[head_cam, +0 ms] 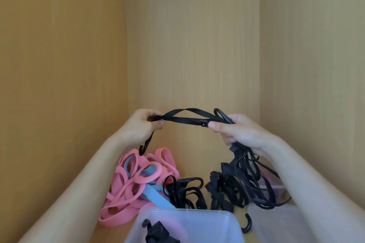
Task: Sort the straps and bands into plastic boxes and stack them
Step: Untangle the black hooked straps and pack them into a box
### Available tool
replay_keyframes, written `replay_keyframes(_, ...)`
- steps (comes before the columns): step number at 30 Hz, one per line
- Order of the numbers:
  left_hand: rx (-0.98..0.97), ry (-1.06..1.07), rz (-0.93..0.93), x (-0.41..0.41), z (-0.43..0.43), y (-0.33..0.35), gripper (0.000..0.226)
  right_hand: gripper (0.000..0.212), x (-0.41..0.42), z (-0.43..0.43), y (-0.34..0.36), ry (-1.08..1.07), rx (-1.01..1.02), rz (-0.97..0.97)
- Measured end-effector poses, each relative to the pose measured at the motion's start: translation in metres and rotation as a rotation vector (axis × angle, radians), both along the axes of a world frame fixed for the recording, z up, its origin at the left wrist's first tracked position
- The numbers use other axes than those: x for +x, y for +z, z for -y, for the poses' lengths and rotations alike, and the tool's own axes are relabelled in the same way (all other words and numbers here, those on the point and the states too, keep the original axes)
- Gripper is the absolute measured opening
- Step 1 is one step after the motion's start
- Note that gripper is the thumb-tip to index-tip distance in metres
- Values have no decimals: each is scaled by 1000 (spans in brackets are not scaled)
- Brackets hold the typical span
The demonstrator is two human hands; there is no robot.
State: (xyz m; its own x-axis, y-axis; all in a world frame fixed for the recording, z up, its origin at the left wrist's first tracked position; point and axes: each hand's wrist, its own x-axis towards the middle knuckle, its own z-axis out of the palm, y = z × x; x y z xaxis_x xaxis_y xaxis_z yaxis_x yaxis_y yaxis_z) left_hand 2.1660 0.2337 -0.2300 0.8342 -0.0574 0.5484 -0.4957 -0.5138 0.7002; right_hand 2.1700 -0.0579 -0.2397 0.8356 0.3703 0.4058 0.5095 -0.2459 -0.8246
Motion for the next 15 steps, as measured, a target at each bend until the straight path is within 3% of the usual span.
replay_keyframes(3,143,134,80,3,-1,-1,15,38,-2,4,3,-20,-59,21)
replay_keyframes(9,103,106,78,4,-2,-1,11,31,-4,6,6,-35,-79,25)
replay_keyframes(15,-38,-24,-204,4,-2,-2,15,40,-5,9,10,-14,60,20)
